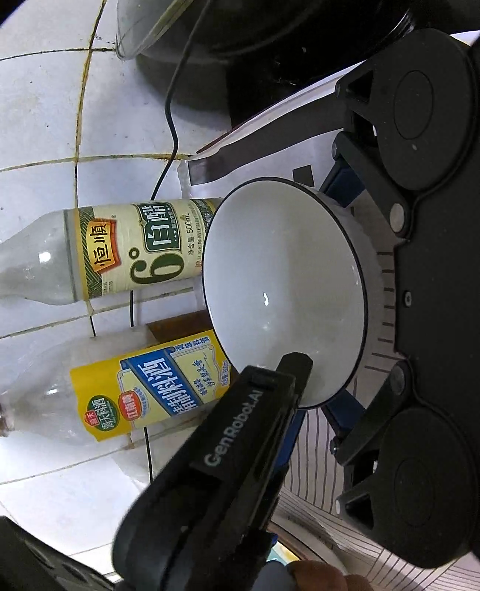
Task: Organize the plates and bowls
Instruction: 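Move the left gripper to the small white bowl by the bottles and grasp its rim, then carry the small white bowl toward the nested bowls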
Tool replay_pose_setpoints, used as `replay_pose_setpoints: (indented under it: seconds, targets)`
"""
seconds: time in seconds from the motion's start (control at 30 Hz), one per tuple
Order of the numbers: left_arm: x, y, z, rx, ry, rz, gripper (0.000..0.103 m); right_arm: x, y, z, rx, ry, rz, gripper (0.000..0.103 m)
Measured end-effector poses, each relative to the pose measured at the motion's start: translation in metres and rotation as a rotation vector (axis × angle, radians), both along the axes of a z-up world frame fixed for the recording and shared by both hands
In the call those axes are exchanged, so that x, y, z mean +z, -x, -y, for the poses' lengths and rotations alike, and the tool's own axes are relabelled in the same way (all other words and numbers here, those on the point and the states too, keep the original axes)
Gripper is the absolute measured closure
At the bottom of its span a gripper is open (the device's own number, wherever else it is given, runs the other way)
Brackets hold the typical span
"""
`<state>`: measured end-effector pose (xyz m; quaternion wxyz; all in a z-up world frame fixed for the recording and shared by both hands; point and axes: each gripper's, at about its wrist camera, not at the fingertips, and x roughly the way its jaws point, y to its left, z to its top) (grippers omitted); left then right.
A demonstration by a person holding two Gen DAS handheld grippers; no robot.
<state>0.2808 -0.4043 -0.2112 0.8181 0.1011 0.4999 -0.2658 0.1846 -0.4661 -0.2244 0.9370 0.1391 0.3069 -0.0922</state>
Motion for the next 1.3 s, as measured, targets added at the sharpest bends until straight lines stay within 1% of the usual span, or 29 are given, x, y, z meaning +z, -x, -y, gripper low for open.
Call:
replay_pose_setpoints:
  seconds: [0.03, 0.07, 0.1, 0.2, 0.43, 0.57, 0.63, 0.9, 1.17, 1.3]
  targets:
    - [0.0, 0.001, 0.001, -0.005, 0.004, -0.003, 0.087, 0.0, 0.0, 0.0, -0.001, -0.001, 0.001, 0.0]
    - [0.0, 0.003, 0.002, -0.014, 0.002, -0.004, 0.091, 0.0, 0.001, 0.0, -0.003, -0.003, 0.003, 0.0]
    - [0.0, 0.005, 0.003, -0.025, 0.0, -0.004, 0.092, 0.0, 0.001, 0.0, -0.003, -0.004, 0.003, 0.0]
    - [0.002, 0.012, 0.006, -0.042, -0.03, 0.017, 0.092, 0.0, 0.002, 0.001, -0.002, -0.01, 0.005, 0.0]
    - [0.009, 0.023, 0.0, -0.059, -0.058, 0.002, 0.092, 0.0, 0.015, -0.006, 0.009, -0.015, 0.021, 0.0]
    - [0.014, 0.036, -0.005, -0.063, -0.108, 0.005, 0.092, 0.003, 0.024, -0.014, 0.023, -0.015, 0.034, 0.0]
    - [0.017, 0.042, -0.009, -0.063, -0.119, 0.008, 0.091, 0.004, 0.029, -0.021, 0.038, -0.005, 0.035, 0.0]
    - [0.034, 0.065, -0.034, -0.069, -0.138, 0.005, 0.091, 0.017, 0.051, -0.044, 0.073, 0.008, 0.045, 0.0]
    - [0.055, 0.089, -0.061, -0.063, -0.163, 0.048, 0.091, 0.033, 0.069, -0.07, 0.117, 0.038, 0.07, 0.0]
    - [0.068, 0.096, -0.079, -0.042, -0.156, 0.047, 0.091, 0.044, 0.075, -0.084, 0.143, 0.051, 0.081, 0.0]
